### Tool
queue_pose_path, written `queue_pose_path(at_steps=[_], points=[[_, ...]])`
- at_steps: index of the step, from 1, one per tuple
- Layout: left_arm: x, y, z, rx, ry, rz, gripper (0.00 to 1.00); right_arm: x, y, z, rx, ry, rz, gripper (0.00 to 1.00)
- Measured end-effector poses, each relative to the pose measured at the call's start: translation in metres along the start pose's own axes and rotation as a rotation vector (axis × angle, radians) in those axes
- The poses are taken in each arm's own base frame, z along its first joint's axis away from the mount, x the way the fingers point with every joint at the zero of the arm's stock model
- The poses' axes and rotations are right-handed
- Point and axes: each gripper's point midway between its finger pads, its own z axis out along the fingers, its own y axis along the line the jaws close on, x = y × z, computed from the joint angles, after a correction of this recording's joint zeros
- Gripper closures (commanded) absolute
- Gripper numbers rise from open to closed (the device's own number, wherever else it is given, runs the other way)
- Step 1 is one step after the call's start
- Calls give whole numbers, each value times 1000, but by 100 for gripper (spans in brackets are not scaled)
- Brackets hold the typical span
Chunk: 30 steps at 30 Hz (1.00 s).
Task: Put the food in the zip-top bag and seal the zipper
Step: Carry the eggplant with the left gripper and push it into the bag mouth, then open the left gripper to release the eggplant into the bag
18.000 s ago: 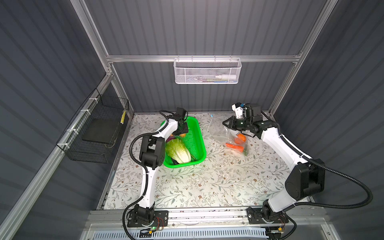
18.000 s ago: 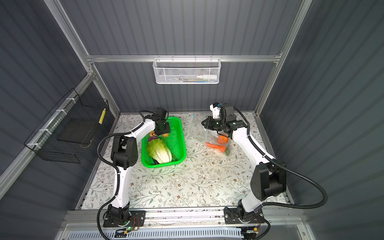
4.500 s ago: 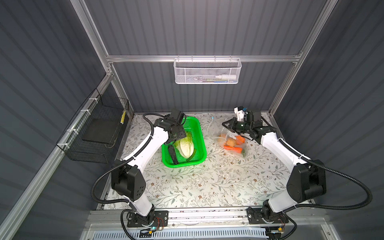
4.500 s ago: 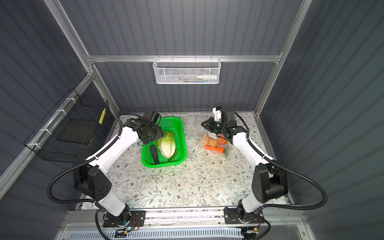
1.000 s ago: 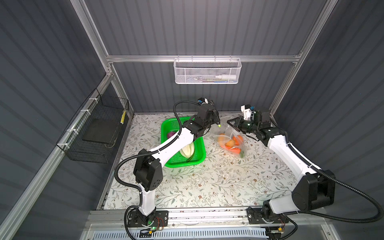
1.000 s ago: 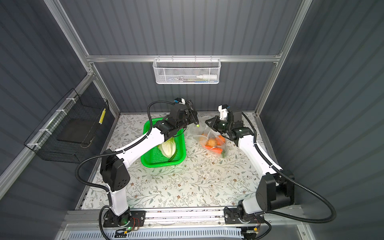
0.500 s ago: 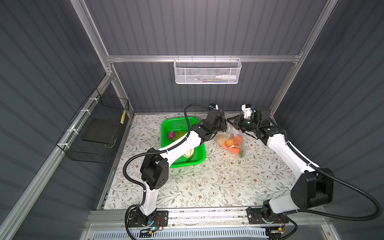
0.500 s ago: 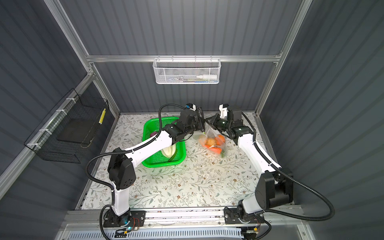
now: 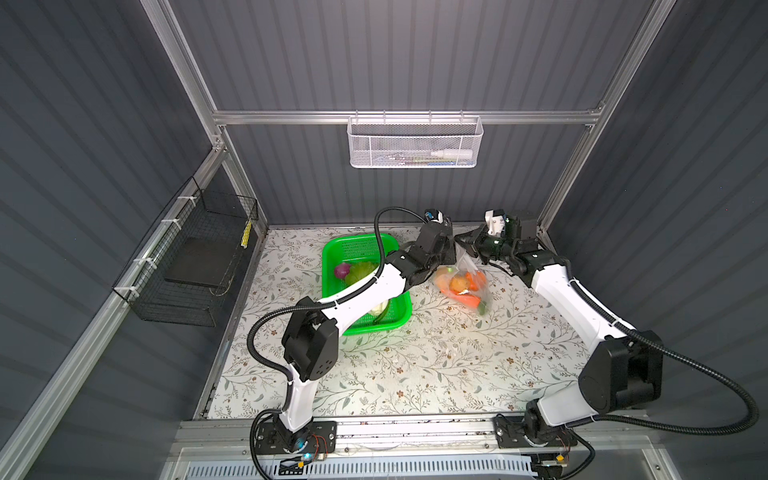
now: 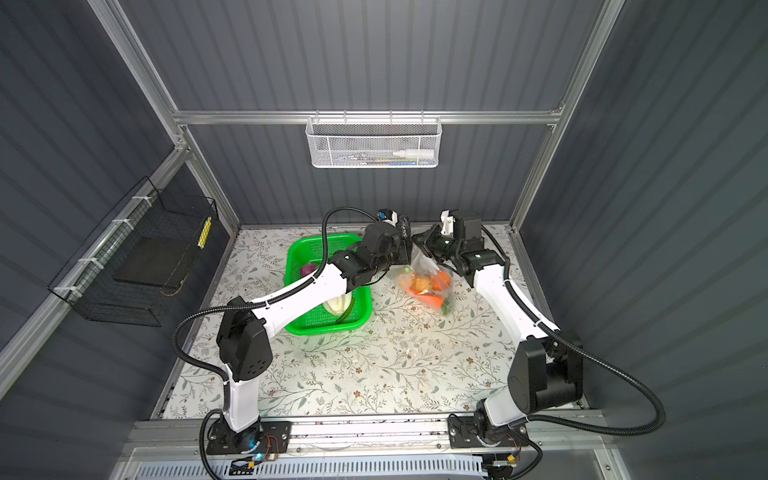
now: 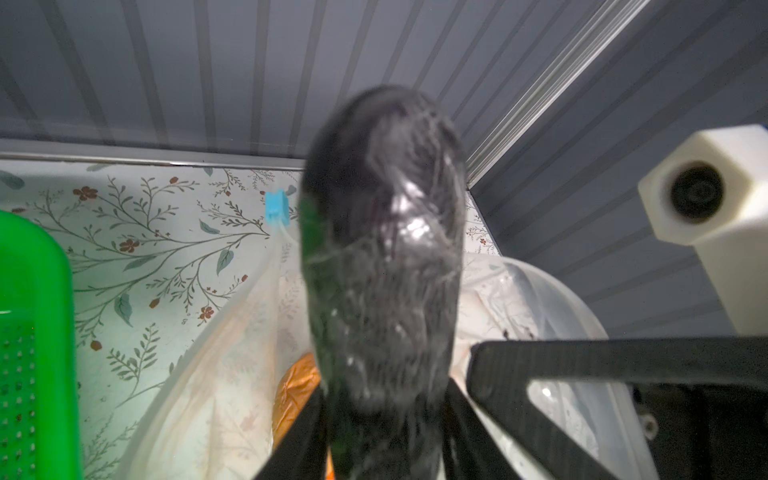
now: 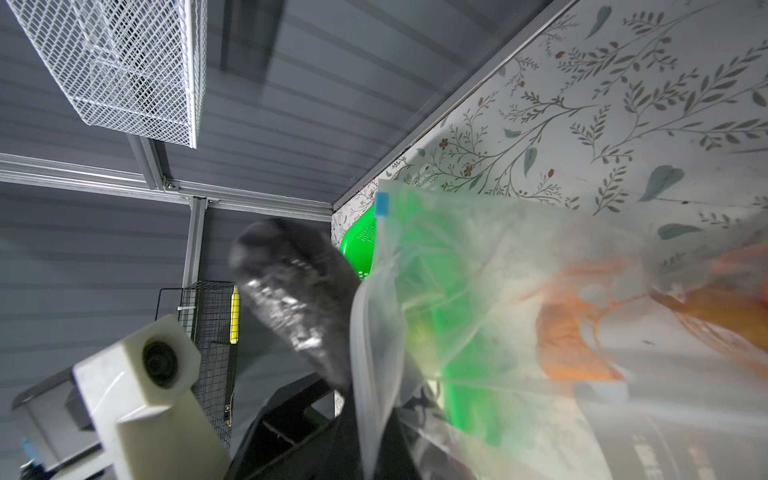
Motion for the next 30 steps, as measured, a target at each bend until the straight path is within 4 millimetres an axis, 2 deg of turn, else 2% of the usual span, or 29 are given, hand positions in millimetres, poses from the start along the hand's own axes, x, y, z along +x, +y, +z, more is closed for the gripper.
queue_pose_path(at_steps=[3,9,12,17,18,20,22,27,30], points=[[2,3,0,-12,5,7,31,-1,2,0,-8,-2,-5,100],[5,6,0,-29,19,9,23,-1,3,0,-13,-3,-25,100],[5,6,-1,-32,25,12,22,-1,3,0,-16,-3,-51,100],[2,5,-3,-27,29,20,30,0,4,0,-36,-7,-106,100],[3,5,-3,-25,31,21,35,1,3,0,-40,-6,-113,100],[4,5,-3,-21,36,23,52,3,3,0,-50,-2,-126,100],[4,5,-3,-19,39,27,62,6,3,-1,-60,2,-136,100],[3,7,-2,-24,40,37,66,7,9,-4,-90,-1,-171,100],[2,7,-2,-26,35,44,60,8,9,-3,-109,0,-187,100]])
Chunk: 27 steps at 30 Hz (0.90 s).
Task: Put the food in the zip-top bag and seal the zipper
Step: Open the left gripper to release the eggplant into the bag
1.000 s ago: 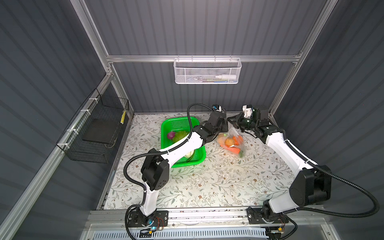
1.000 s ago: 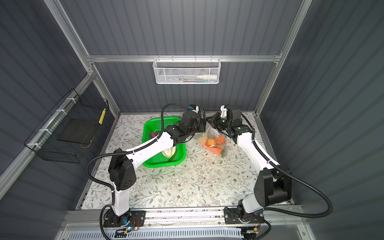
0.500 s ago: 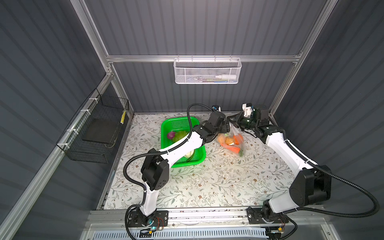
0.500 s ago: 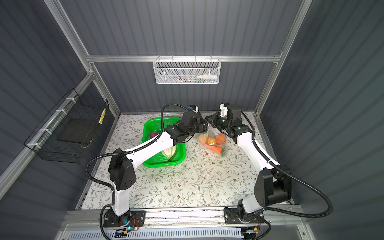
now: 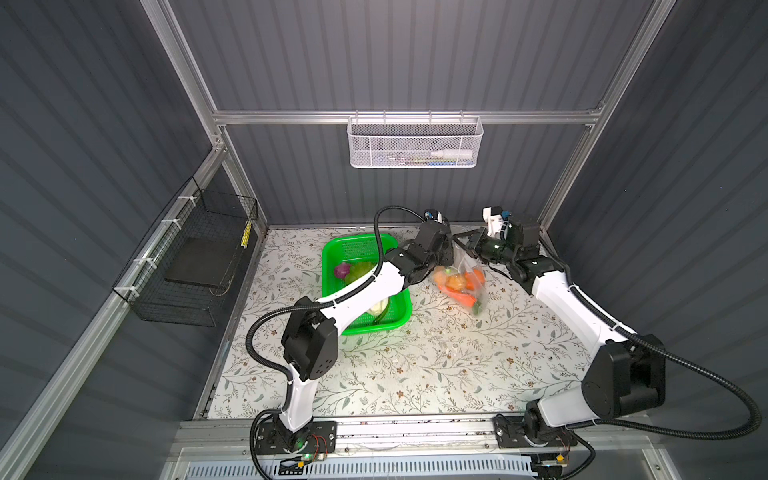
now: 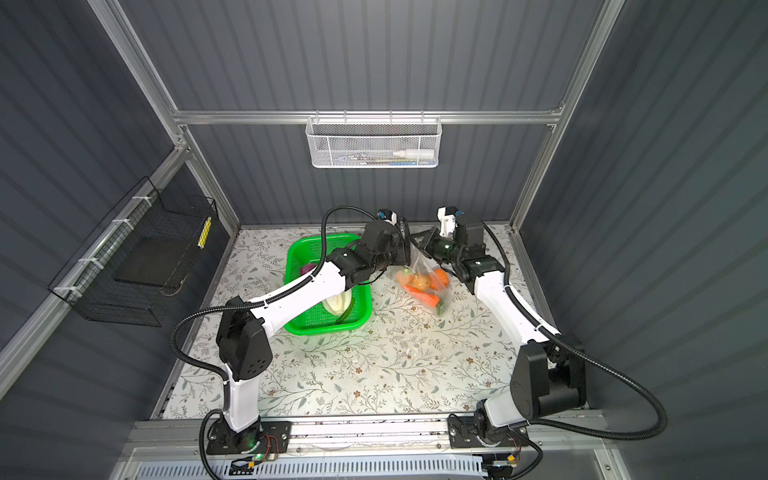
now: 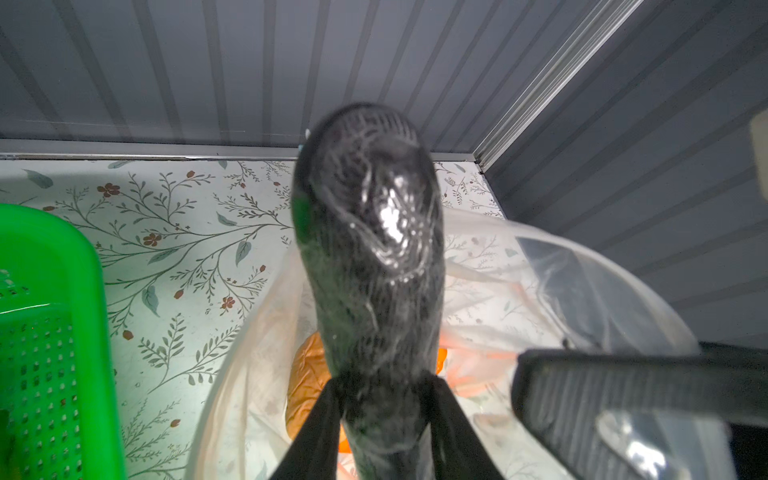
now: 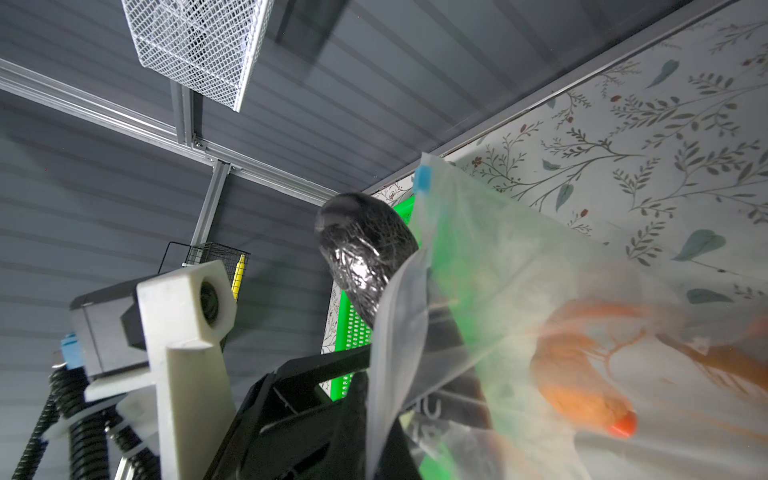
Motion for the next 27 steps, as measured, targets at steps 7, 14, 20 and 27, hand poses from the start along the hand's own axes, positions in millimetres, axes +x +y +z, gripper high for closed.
queue_pose_path(at_steps=[7,14,20,27], points=[[5,5,8,-24,22,38,30,-2,0,-1,-55,-18,-10,100],[10,10,10,-36,48,58,25,-15,-9,-12,-41,-52,31,100],[-1,16,4,-12,53,19,15,-18,-16,-17,-28,-64,55,100],[-46,36,-15,53,0,-136,13,-14,-19,-16,-23,-58,61,100]])
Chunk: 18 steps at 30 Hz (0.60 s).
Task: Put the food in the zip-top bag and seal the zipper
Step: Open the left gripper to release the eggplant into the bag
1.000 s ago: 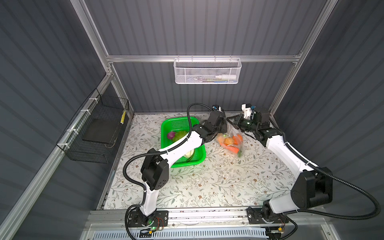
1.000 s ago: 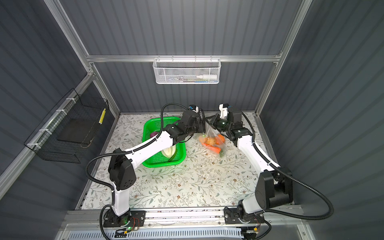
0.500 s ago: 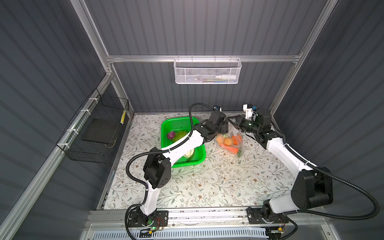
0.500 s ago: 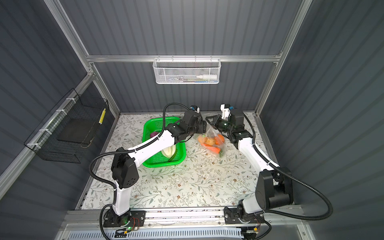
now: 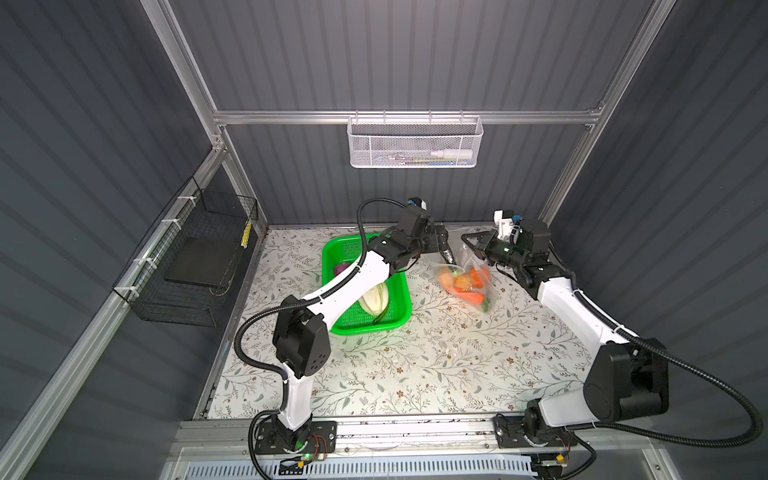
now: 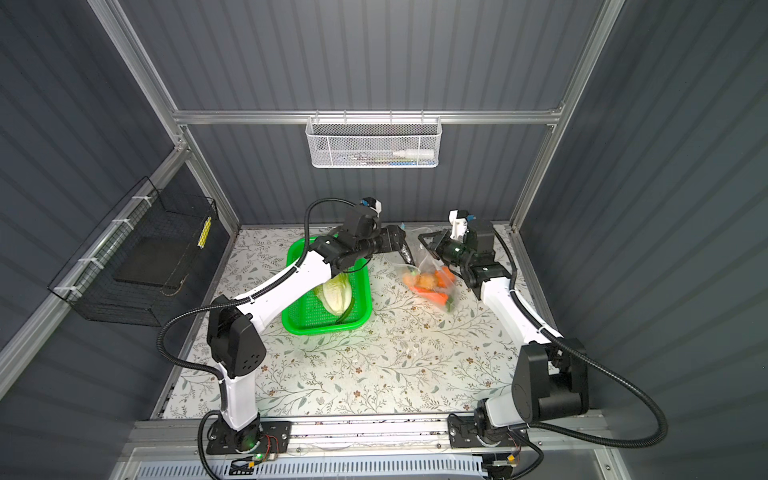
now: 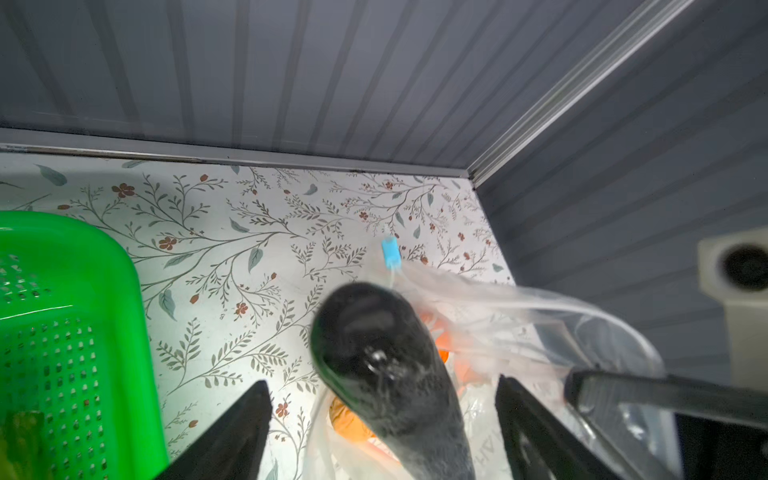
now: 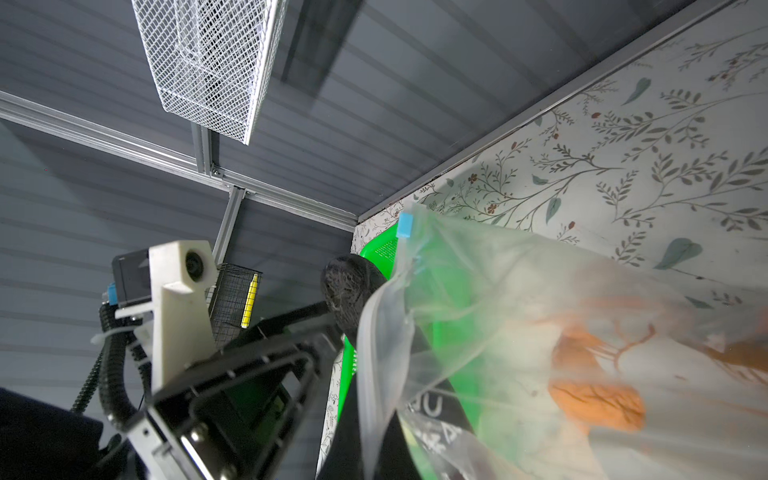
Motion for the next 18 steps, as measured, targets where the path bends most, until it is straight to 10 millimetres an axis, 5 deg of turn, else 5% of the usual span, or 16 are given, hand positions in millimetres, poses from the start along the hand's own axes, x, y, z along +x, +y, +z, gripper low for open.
queue_pose_path(at_steps=[4,18], points=[[-14,10,-5,13,-10,-46,15,0,1,0,-2,-1,-2,100],[13,22,-34,49,181,-79,35,0,0,0,-2,-1,-2,100]])
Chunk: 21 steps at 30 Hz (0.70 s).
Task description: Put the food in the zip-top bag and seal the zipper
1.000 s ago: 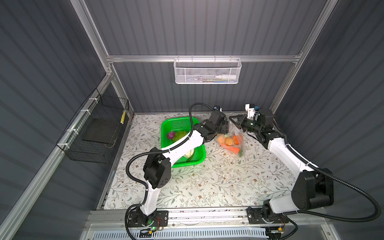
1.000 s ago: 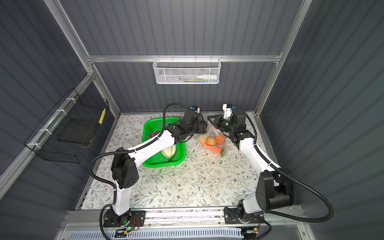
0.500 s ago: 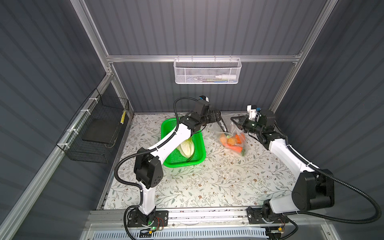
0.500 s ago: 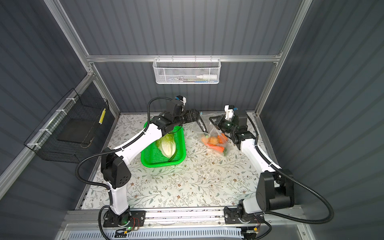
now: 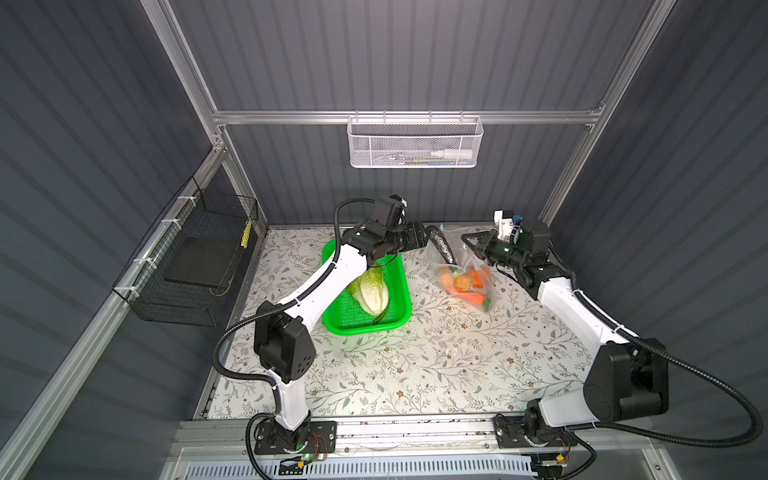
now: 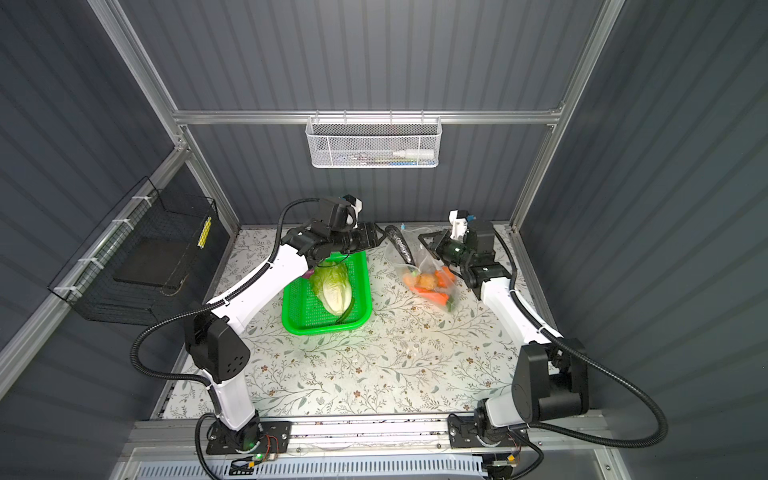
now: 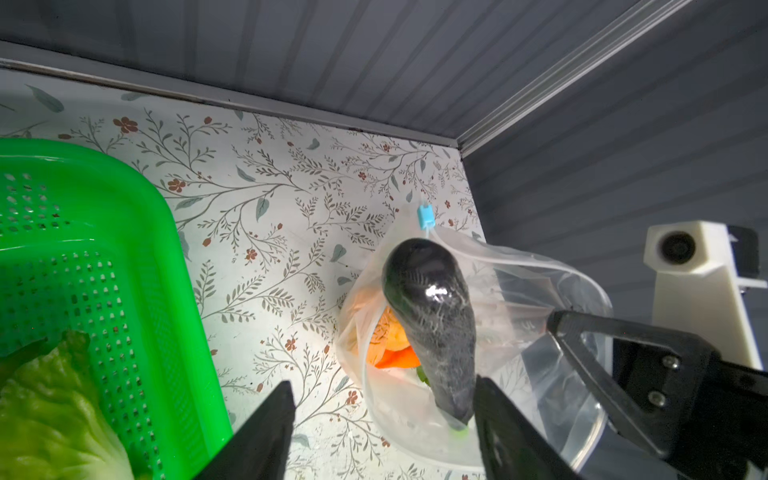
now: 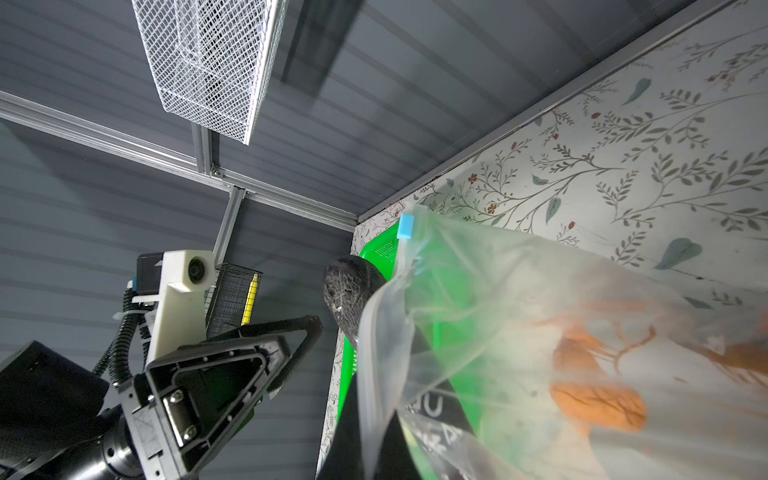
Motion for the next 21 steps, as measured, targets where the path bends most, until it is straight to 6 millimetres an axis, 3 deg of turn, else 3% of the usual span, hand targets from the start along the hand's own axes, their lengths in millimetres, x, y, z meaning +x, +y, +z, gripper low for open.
queue_pose_path(at_steps=[12,19,21], points=[[37,22,56,3,137,-88,55,0,0,0,0,2,1,100],[39,20,66,26,163,-122,97,2,-2,0,8,9,-7,100],[32,12,63,47,149,-122,100,5,-6,0,21,19,-16,100]])
